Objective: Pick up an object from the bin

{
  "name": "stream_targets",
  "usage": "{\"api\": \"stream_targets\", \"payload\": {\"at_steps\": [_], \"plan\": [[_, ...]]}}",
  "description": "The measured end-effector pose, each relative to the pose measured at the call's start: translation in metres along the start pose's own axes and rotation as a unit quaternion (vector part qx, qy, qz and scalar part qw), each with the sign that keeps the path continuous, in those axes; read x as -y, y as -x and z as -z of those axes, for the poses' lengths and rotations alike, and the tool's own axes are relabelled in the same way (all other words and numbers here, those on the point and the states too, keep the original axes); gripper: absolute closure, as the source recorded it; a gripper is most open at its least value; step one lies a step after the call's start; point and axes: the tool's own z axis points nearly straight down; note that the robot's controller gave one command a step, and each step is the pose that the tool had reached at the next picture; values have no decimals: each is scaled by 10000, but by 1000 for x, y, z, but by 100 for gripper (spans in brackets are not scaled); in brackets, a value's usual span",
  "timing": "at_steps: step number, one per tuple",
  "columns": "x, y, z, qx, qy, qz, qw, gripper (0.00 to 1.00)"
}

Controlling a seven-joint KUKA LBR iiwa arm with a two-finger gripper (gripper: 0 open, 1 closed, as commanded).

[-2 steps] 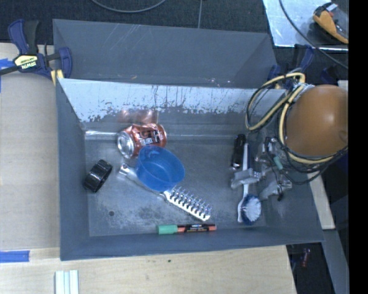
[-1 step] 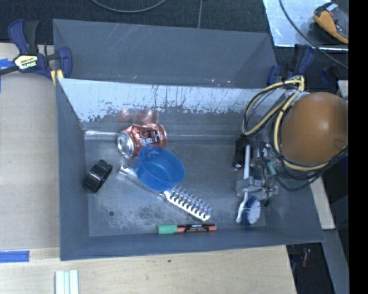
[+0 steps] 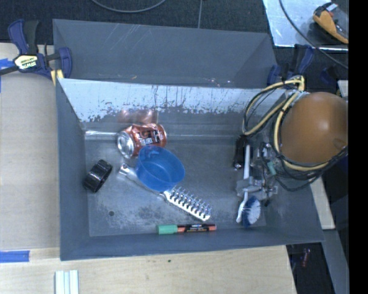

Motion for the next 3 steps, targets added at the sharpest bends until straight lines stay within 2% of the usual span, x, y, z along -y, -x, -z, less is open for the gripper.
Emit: {"api": "stream_targets", "payload": {"at_steps": [2,3], "plan": [[-3,1,34,5,42,-6,10000,100],[-1,2,61,14,-5,-10,10000,100]]}}
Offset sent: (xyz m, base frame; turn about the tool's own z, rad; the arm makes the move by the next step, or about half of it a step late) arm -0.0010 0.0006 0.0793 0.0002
